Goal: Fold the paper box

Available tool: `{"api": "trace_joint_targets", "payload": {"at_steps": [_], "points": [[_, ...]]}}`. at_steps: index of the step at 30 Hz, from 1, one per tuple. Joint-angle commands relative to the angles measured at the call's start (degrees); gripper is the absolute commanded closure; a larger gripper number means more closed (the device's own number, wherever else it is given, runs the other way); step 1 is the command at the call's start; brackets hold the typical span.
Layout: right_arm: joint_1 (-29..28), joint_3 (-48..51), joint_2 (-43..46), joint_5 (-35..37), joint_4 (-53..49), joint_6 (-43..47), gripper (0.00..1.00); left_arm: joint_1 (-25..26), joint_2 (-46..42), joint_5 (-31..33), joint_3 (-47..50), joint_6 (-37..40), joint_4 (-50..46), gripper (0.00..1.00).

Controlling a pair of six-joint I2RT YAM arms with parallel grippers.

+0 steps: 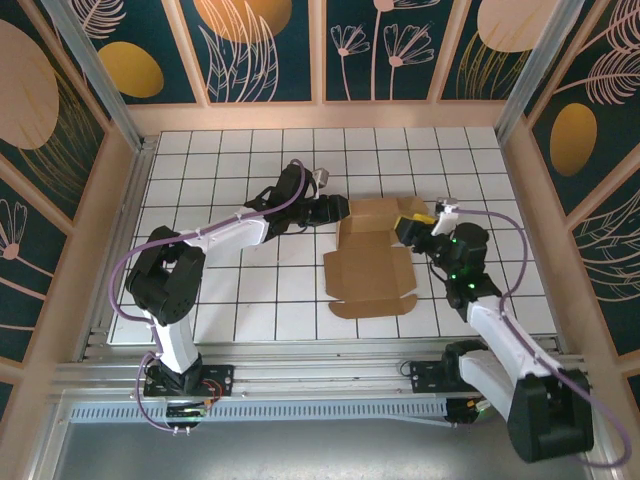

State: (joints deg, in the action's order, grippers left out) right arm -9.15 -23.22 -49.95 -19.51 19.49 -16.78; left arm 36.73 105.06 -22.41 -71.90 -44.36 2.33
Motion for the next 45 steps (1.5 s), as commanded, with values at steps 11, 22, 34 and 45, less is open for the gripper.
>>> {"api": "trace_joint_targets", "payload": {"at_steps": [11, 22, 34, 45], "points": [[10.8, -23.3, -27.5, -11.1, -17.0, 20.3, 0.36, 0.4, 1.9, -0.2, -1.1, 0.4, -4.8, 0.5], [10.9, -15.9, -29.4, -7.4, -7.2, 17.3, 0.5, 0.5, 1.7, -0.5, -1.7, 0.0, -6.0, 0.5], [10.5, -12.9, -27.9, -8.0, -6.2, 9.3, 0.87, 0.5, 3.0, -2.3, -1.9, -0.9, -5.8, 0.5], [9.5, -12.2, -23.3, -8.8, -15.2, -6.7, 0.89, 1.7, 4.4, -2.7, -2.9, -1.2, -5.5, 0.5]]}}
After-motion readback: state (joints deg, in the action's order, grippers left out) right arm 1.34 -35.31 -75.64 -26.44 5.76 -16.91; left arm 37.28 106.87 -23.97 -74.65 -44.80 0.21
